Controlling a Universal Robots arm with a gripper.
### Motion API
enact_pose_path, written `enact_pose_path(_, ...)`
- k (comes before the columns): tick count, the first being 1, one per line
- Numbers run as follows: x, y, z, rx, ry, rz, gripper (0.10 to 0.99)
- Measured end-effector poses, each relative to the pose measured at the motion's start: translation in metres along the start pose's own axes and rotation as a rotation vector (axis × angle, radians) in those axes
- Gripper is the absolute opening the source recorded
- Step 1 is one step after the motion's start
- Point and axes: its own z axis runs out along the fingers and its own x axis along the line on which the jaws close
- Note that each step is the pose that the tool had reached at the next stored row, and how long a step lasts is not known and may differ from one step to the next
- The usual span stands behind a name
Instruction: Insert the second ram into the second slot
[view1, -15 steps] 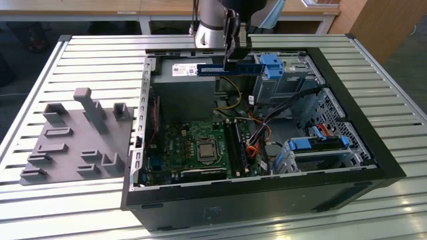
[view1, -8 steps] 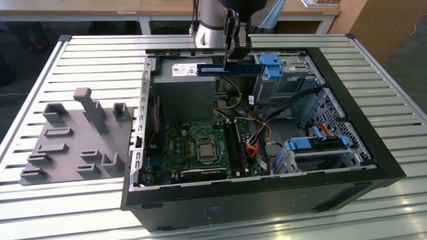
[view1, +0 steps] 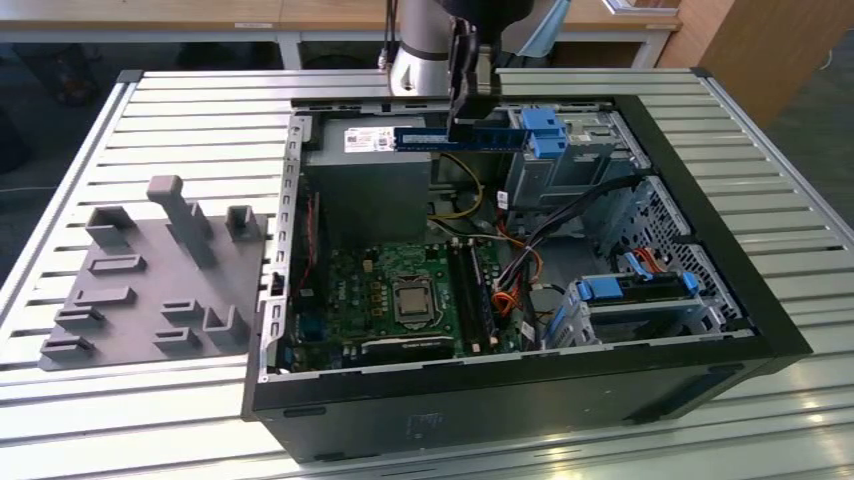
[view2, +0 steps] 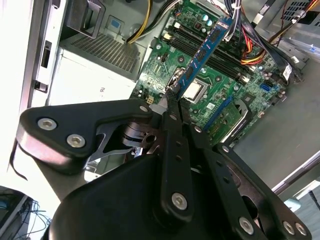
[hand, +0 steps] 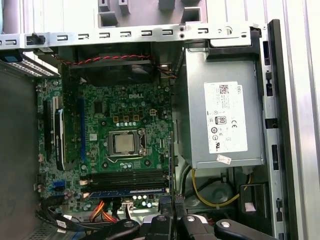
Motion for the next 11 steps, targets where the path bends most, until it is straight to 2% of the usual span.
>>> enact_pose_path(4, 0.0011, -0.0001, 0.0, 0.0, -0.0006, 0.015, 0.133)
enact_pose_path(11, 0.0077, -0.0006, 0.0001, 0.0, -0.0008, 0.023, 0.133)
